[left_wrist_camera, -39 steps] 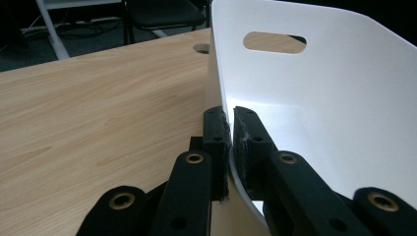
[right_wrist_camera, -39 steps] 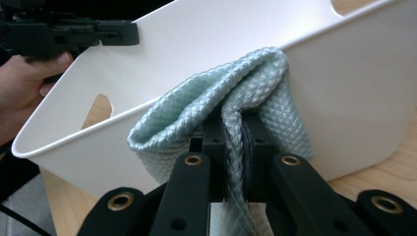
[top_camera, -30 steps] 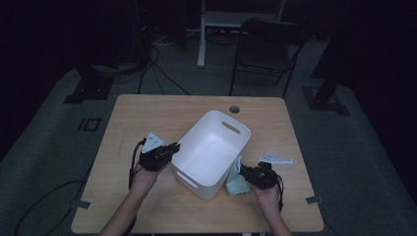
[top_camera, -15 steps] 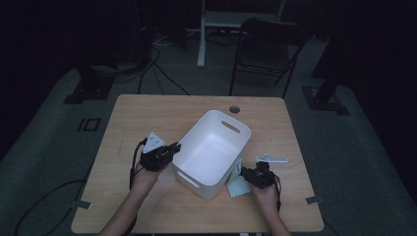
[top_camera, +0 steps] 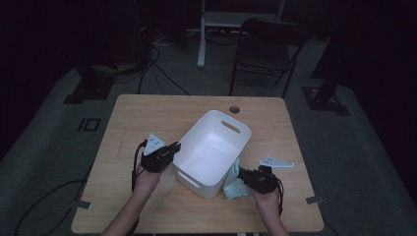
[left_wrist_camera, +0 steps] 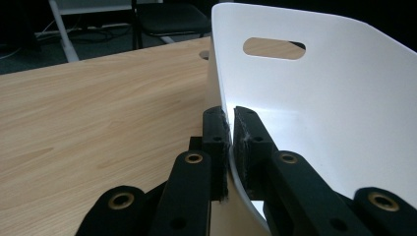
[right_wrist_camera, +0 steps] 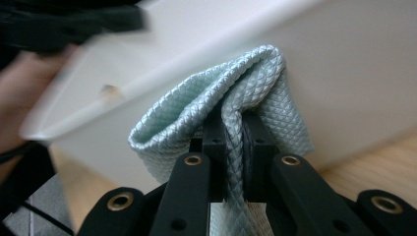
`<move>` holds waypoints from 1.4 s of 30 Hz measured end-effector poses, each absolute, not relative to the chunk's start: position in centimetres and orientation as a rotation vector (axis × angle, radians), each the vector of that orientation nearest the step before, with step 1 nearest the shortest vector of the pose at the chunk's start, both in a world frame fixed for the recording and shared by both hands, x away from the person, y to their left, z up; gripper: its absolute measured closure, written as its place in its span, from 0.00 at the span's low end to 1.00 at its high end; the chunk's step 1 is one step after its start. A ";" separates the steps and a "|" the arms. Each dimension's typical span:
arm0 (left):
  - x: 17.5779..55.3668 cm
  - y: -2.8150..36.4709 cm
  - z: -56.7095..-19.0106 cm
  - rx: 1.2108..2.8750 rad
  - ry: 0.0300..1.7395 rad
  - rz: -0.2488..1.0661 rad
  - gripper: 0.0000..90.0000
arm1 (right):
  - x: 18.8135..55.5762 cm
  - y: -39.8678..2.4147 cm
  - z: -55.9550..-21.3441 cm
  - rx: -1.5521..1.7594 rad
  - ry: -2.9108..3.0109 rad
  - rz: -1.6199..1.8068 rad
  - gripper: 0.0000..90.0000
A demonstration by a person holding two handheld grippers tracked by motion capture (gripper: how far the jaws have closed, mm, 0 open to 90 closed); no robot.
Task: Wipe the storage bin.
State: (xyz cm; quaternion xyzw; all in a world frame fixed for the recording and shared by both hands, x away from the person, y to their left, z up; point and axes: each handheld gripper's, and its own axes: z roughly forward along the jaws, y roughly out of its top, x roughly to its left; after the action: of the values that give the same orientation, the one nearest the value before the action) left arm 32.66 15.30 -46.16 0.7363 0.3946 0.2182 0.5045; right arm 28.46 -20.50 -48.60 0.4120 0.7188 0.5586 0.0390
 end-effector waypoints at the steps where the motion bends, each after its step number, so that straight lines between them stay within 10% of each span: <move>1: 32.7 15.3 -46.1 1.778 0.950 0.525 0.94 | 28.1 -20.4 -48.3 1.237 2.197 1.762 0.92; 42: 32.5 14.9 -46.3 1.753 0.984 0.559 0.94 | 30.4 -20.1 -52.5 1.465 2.214 1.535 0.92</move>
State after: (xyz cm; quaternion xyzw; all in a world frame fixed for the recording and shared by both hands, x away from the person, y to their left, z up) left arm 32.53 14.89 -46.28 0.7261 0.4076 0.2313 0.5032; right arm 30.40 -20.06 -52.54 0.4774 0.7215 0.5002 0.0374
